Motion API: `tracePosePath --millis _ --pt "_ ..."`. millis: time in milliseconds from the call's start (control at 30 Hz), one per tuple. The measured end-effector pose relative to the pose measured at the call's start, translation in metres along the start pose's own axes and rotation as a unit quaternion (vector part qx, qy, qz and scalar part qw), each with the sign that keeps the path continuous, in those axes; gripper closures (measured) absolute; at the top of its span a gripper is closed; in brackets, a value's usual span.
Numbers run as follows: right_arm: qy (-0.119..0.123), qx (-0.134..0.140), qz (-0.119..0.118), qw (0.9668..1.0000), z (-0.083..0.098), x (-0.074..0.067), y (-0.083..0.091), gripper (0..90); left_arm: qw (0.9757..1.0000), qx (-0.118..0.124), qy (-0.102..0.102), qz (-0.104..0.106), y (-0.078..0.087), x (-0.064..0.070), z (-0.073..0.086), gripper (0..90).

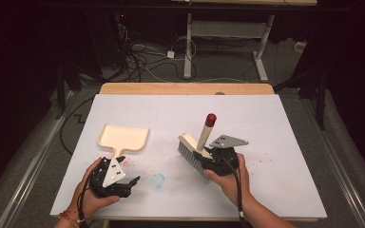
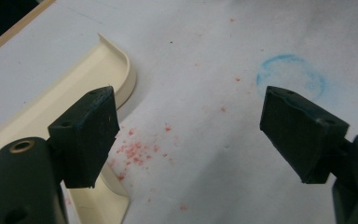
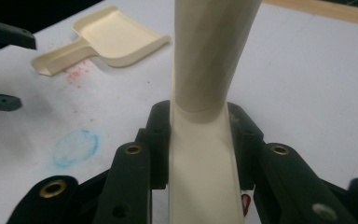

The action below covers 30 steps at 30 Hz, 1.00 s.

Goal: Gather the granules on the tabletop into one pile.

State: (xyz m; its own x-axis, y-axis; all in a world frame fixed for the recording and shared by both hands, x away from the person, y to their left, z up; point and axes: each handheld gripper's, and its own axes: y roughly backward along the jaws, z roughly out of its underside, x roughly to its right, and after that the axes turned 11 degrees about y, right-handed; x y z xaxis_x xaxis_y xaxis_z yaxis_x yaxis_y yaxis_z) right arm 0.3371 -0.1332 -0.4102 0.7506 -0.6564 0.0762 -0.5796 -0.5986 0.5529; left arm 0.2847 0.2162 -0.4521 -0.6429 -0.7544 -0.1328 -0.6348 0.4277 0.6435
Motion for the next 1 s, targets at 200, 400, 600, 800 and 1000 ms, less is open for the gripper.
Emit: tracePosePath --millis 200,400,600,800,1000 --pt "0.023 0.018 0.0 0.9996 -0.001 0.014 0.028 67.1 1.0 0.001 0.001 -0.001 0.001 0.0 0.001 18.7" --pt "0.039 0.001 0.058 0.9975 0.014 0.031 0.042 67.1 1.0 0.0 -0.002 -0.002 0.0 0.001 -0.001 18.7" --pt "0.042 -0.02 0.107 0.9932 0.02 0.041 0.029 67.1 1.0 -0.003 -0.005 -0.001 -0.003 0.003 -0.001 18.8" --pt "0.062 -0.042 0.134 0.9881 0.019 0.046 0.0 67.1 0.9999 -0.005 -0.009 0.002 -0.004 0.004 -0.001 18.7" --pt "0.079 -0.043 0.129 0.9876 0.014 0.032 -0.019 67.1 0.9999 -0.007 -0.007 0.003 -0.005 0.005 -0.001 18.7"
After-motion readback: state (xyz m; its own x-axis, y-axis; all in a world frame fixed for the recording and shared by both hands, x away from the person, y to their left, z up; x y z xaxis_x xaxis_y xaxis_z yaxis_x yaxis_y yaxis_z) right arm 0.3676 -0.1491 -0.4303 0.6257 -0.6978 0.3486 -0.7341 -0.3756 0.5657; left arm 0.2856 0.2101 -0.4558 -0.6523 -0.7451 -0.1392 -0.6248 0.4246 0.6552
